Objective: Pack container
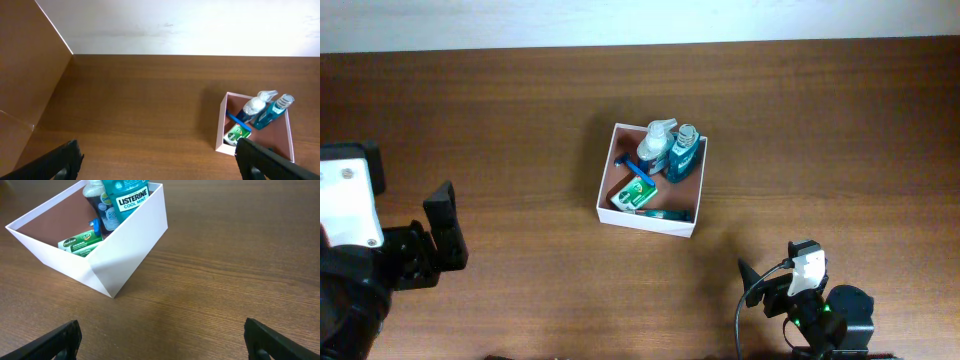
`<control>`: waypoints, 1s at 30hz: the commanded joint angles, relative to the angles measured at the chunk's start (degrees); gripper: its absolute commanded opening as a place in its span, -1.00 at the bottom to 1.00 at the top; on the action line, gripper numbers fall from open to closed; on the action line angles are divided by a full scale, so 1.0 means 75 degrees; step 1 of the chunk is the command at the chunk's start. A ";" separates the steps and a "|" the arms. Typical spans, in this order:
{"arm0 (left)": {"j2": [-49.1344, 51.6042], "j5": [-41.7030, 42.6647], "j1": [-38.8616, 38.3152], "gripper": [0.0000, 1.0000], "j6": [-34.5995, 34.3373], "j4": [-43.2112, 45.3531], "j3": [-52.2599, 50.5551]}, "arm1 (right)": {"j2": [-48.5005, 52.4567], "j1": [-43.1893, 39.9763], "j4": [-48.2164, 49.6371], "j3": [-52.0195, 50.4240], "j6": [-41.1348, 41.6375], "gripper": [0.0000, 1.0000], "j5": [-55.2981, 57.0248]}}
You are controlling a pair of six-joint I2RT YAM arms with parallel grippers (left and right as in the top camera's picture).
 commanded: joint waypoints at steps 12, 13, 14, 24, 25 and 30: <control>0.0003 -0.0105 0.0035 0.99 0.0096 0.0003 0.0006 | -0.0090 -0.0044 0.0029 -0.0055 0.0067 0.98 -0.0122; -0.0020 -0.0105 0.0035 0.99 0.0096 0.0003 0.0006 | -0.0090 -0.0044 0.0029 -0.0055 0.0067 0.98 -0.0122; -0.0050 -0.0102 0.0079 0.99 0.0096 0.0003 0.0003 | -0.0090 -0.0044 0.0029 -0.0055 0.0067 0.98 -0.0122; -0.2055 0.0090 0.2200 0.99 0.0146 0.1719 -0.3083 | -0.0090 -0.0044 0.0029 -0.0055 0.0067 0.98 -0.0122; -0.2428 0.0291 0.2372 0.99 0.0236 0.2194 -0.3777 | -0.0090 -0.0044 0.0029 -0.0055 0.0067 0.98 -0.0122; -0.4485 0.1810 0.2868 0.99 0.1087 0.5021 -0.7793 | -0.0090 -0.0044 0.0029 -0.0055 0.0067 0.98 -0.0122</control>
